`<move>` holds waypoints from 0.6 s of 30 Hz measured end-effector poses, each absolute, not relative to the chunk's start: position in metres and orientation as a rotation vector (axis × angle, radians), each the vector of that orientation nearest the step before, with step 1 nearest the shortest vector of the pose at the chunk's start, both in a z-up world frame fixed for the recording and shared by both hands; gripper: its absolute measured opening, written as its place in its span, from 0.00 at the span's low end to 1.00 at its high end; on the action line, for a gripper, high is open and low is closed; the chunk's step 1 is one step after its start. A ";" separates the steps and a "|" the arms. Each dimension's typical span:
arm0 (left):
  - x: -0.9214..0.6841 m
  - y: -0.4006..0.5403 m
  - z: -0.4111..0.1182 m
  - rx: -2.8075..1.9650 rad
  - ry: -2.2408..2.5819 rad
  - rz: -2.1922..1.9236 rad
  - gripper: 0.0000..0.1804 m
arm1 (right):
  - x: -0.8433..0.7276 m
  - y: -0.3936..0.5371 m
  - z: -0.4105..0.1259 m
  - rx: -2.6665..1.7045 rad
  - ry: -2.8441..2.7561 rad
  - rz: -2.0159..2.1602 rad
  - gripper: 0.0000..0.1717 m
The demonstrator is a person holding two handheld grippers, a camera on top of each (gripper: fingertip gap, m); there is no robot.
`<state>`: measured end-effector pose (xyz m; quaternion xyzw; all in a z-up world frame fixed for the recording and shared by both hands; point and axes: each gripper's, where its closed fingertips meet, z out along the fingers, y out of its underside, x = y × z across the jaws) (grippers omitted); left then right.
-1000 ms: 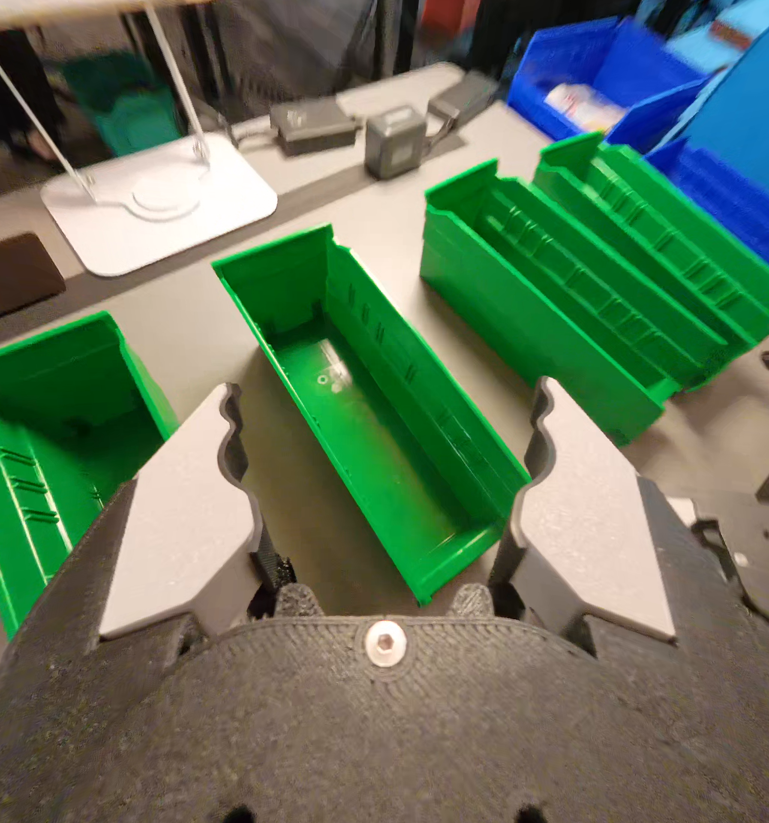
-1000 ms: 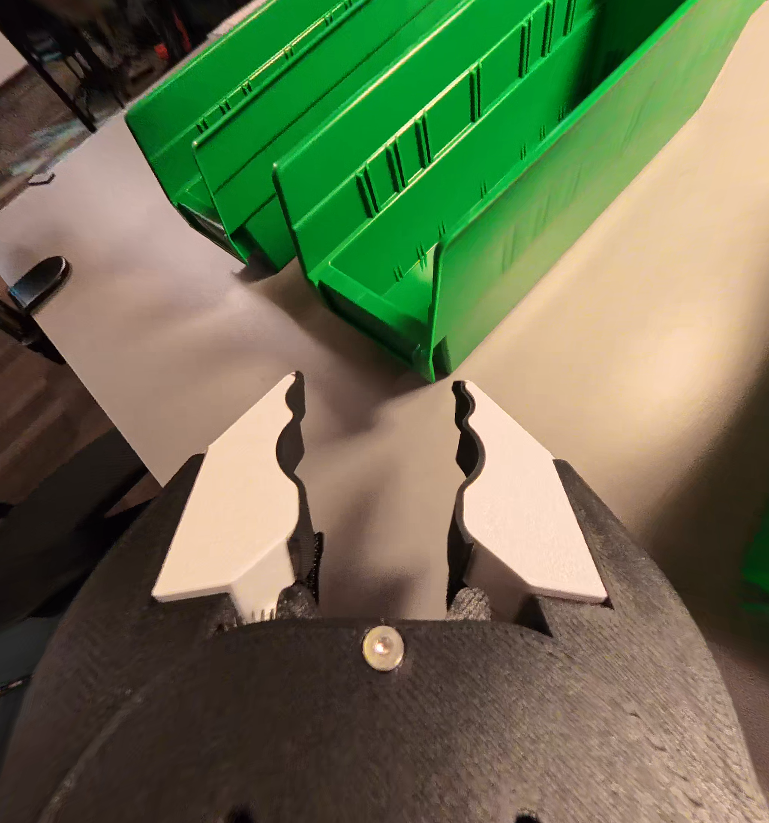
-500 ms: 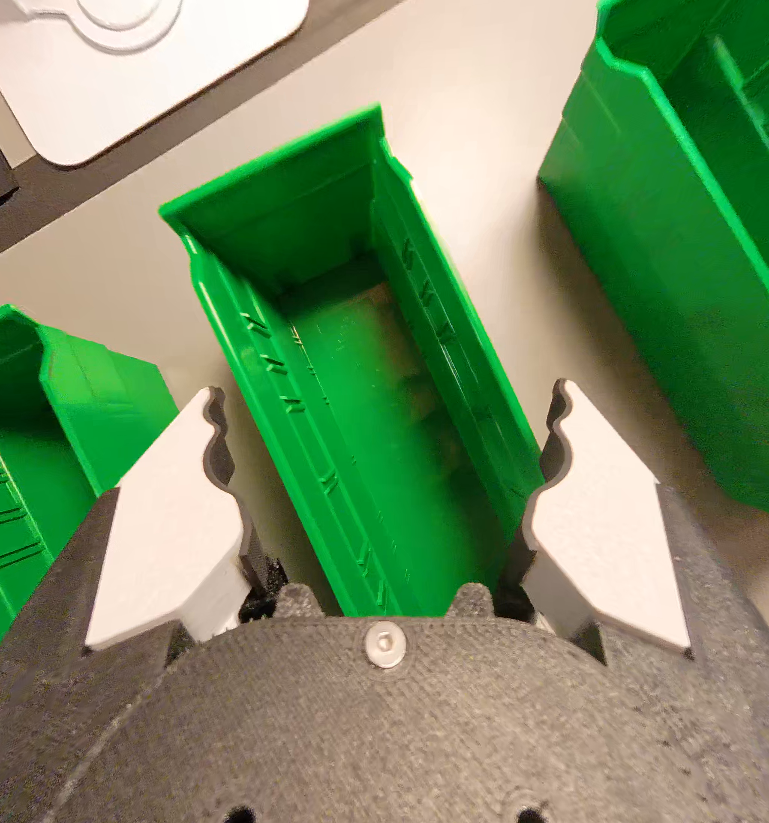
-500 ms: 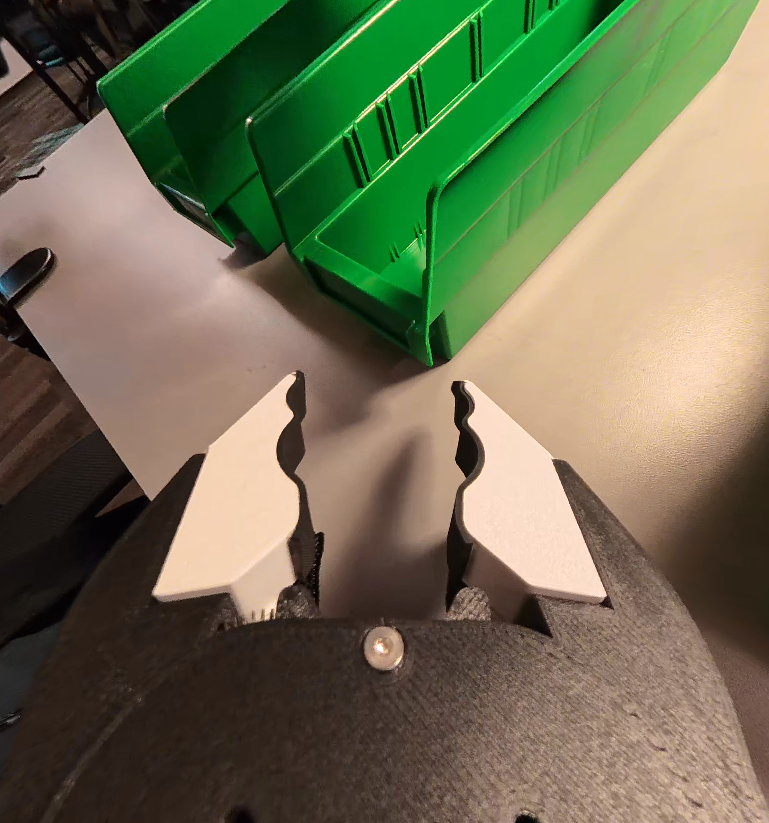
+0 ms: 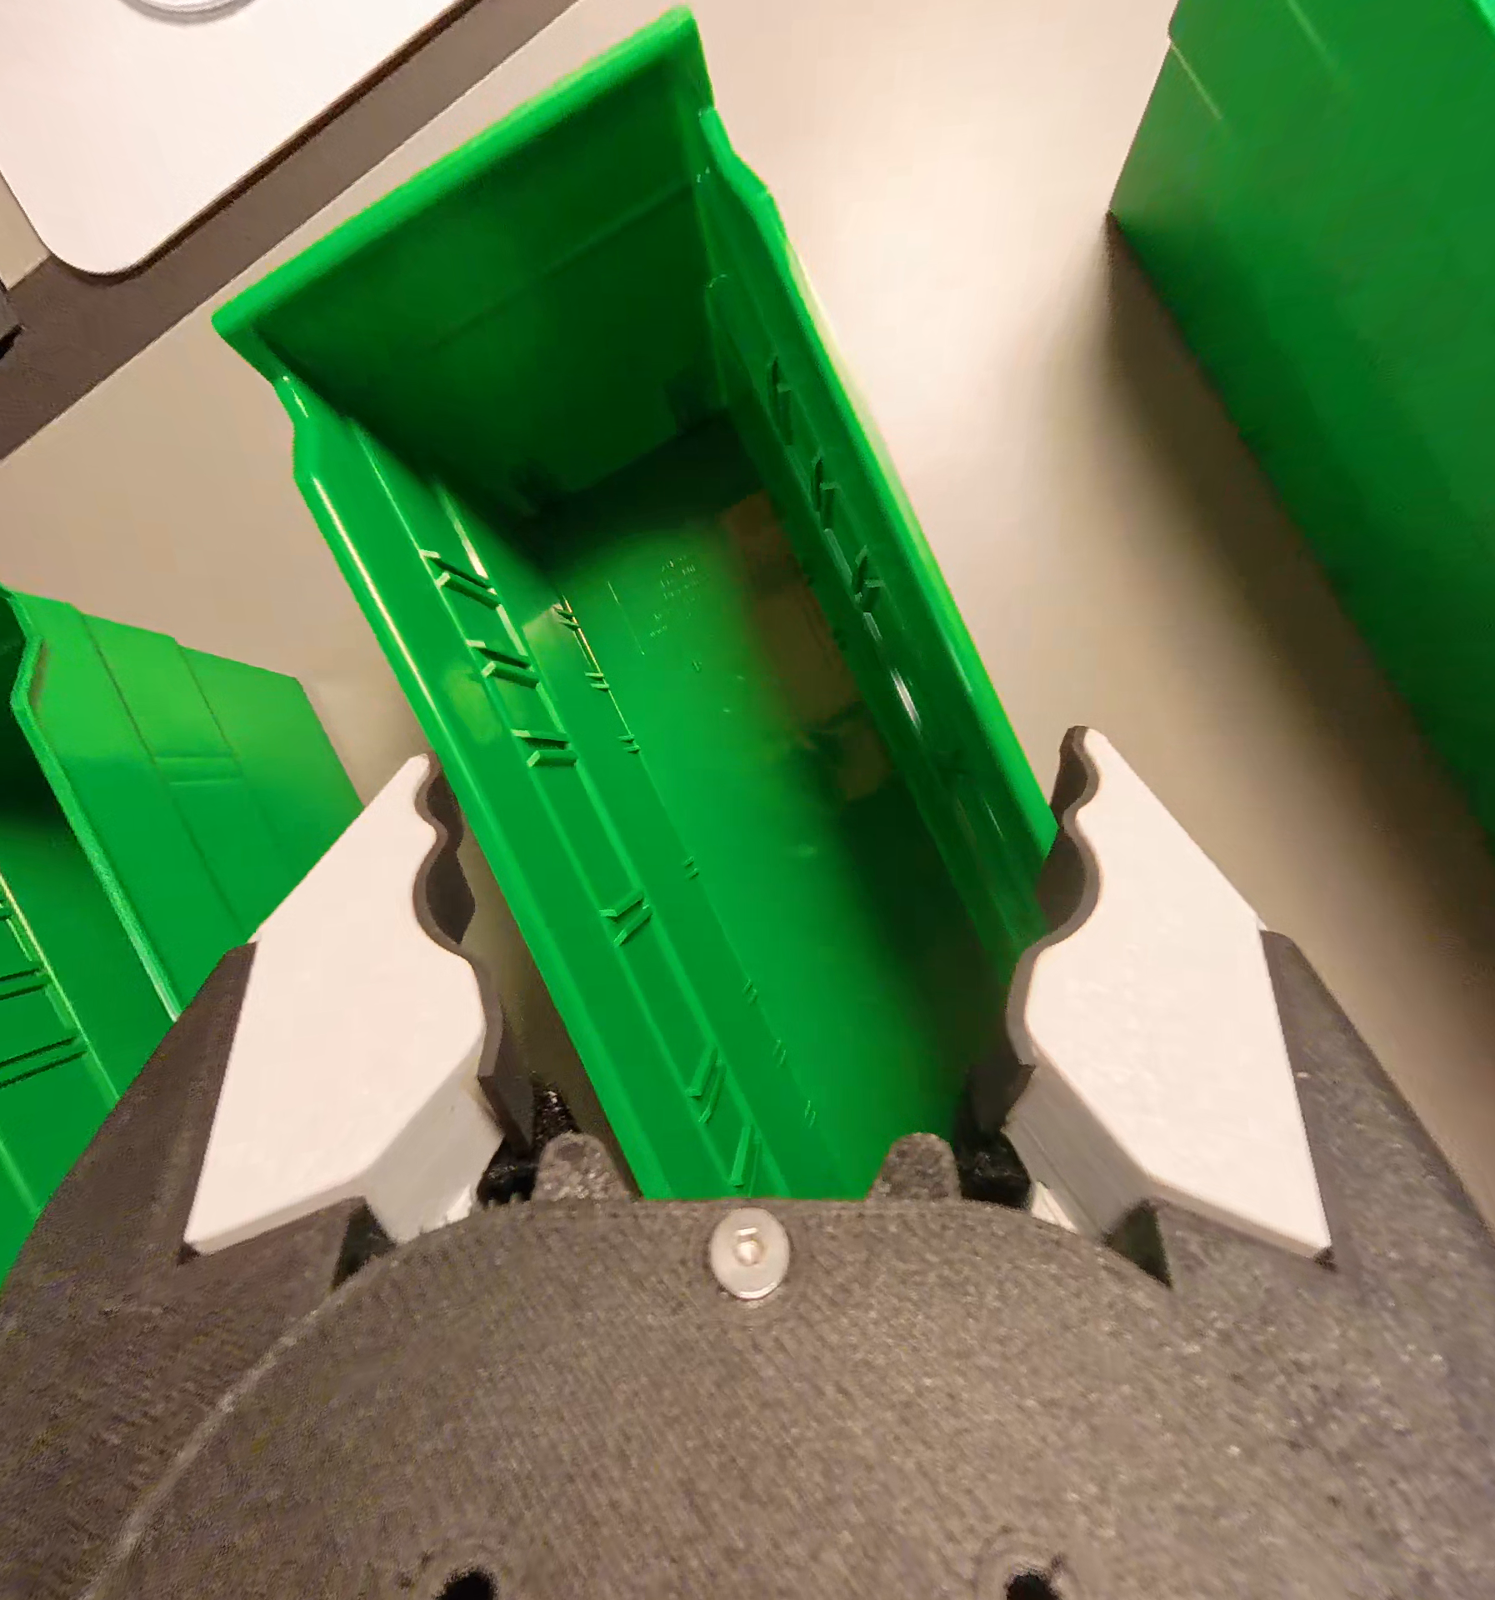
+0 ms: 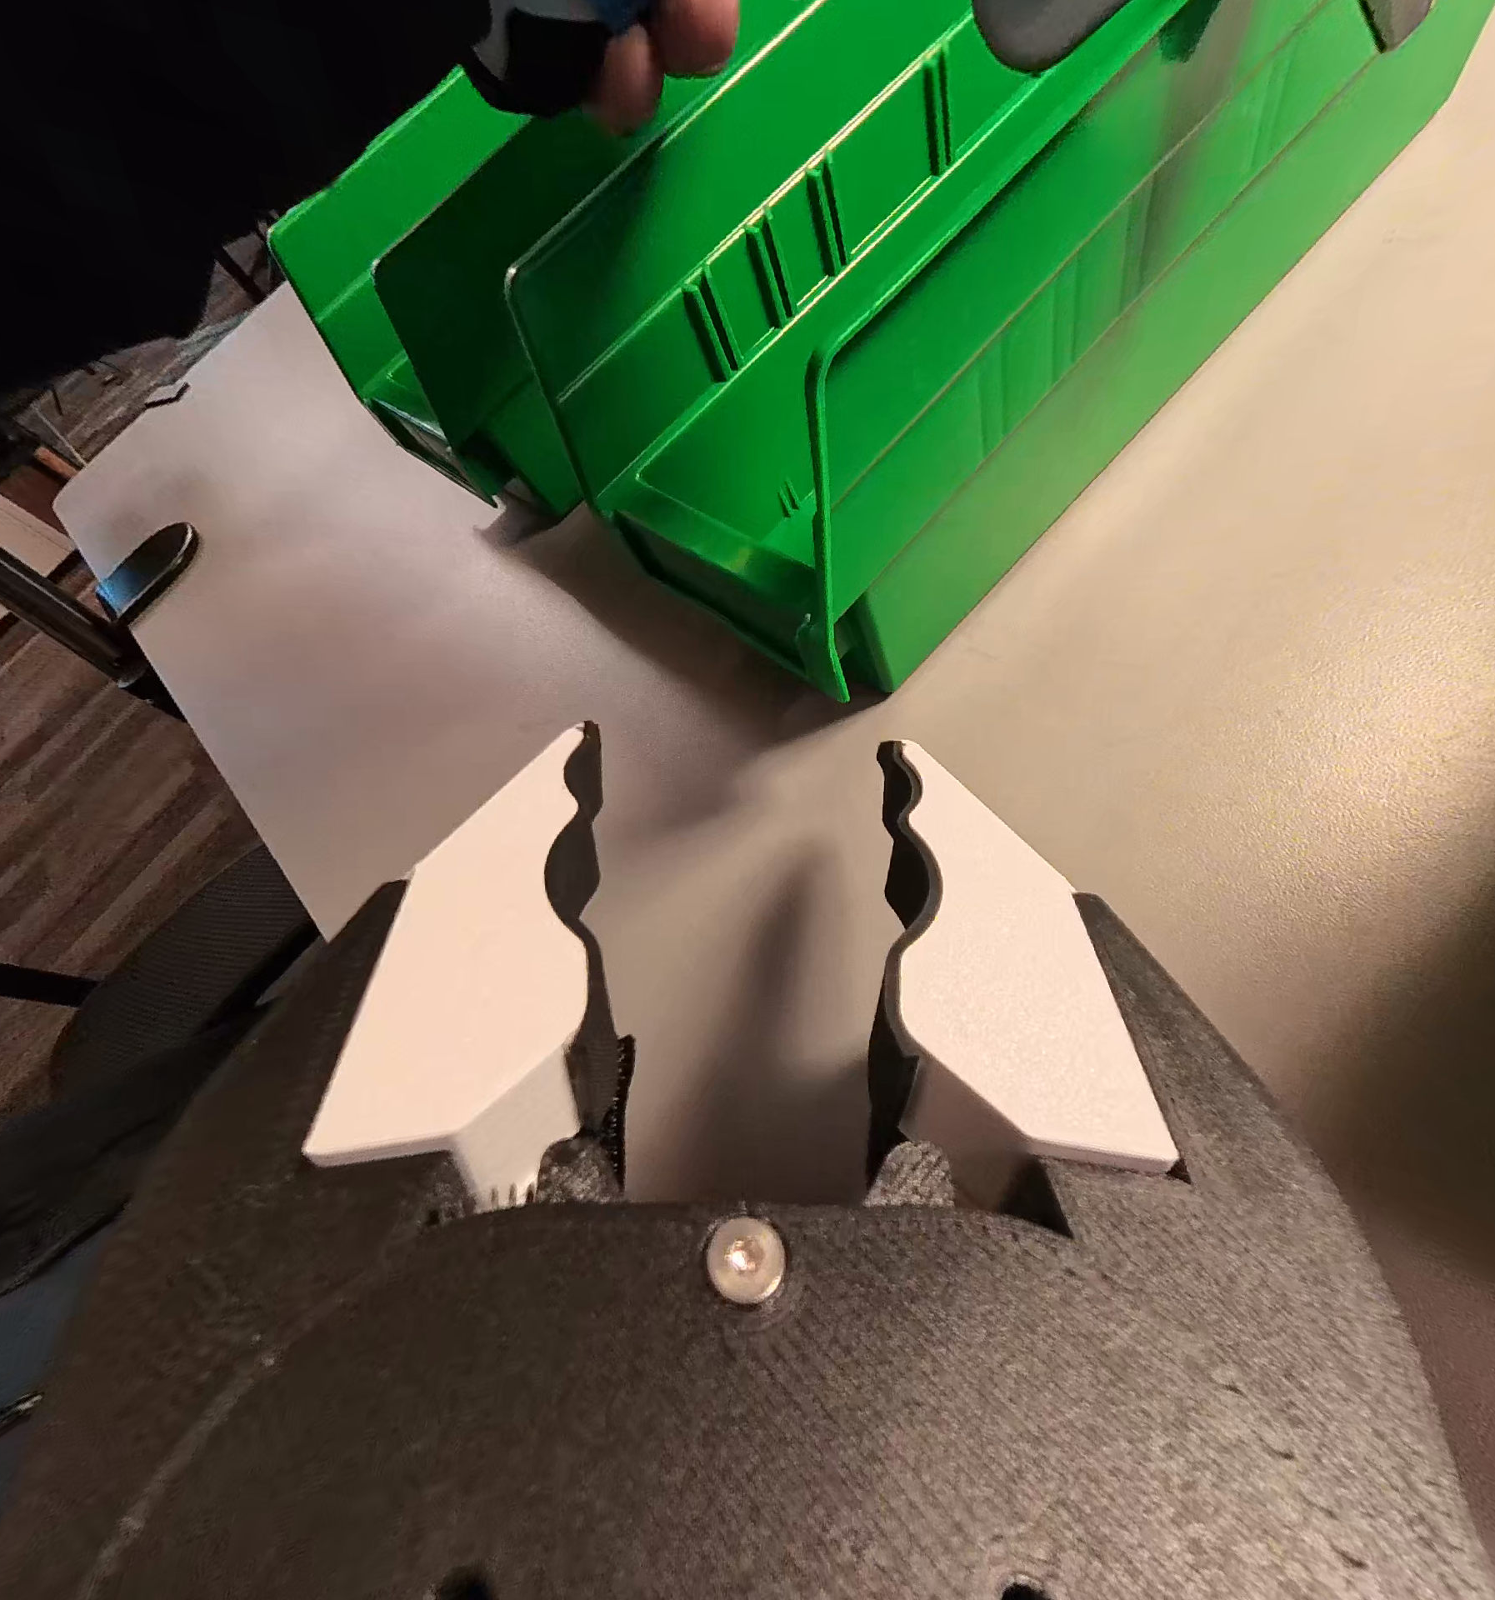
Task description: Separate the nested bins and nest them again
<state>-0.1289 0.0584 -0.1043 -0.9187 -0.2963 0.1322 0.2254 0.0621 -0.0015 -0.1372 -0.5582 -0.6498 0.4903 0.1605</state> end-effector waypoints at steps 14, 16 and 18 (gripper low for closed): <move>-0.127 0.048 -0.087 -2.517 -0.690 0.347 0.60 | 0.063 -0.001 -0.133 -1.585 -1.829 1.453 0.38; -0.128 0.048 -0.073 -2.485 -0.690 0.323 0.60 | 0.063 -0.002 -0.132 -1.589 -1.826 1.471 0.38; -0.128 0.048 -0.054 -2.450 -0.681 0.308 0.59 | 0.063 -0.002 -0.131 -1.594 -1.824 1.488 0.38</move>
